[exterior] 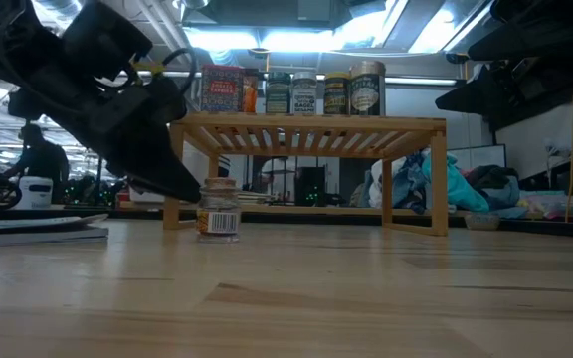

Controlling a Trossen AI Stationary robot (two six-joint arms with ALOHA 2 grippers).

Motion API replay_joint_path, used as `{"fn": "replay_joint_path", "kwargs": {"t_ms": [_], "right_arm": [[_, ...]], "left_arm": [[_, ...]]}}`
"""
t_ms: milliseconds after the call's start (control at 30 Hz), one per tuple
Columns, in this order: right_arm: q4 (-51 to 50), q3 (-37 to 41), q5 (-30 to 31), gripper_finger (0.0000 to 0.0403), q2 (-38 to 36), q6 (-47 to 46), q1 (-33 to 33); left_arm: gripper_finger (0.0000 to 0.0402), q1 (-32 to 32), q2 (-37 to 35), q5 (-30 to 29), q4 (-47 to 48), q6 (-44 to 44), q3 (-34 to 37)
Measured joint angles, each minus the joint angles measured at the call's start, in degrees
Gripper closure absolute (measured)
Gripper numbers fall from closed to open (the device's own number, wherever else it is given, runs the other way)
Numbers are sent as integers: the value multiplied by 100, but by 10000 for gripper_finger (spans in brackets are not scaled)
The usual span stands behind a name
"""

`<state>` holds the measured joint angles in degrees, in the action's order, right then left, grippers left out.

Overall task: Shelf spices
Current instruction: Put the transparent seasoning bottle on the shelf

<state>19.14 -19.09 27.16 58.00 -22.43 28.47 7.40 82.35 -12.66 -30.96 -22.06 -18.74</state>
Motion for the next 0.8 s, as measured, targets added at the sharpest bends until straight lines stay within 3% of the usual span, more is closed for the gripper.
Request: {"fn": "replay_joint_path", "kwargs": {"t_ms": [400, 800], "right_arm": [[-8, 0, 0, 6, 0, 0, 2], [-4, 0, 0, 6, 0, 0, 2]], "left_arm": [[318, -65, 920, 201, -763, -68, -7], [318, 144, 968, 691, -1167, -187, -72]]}}
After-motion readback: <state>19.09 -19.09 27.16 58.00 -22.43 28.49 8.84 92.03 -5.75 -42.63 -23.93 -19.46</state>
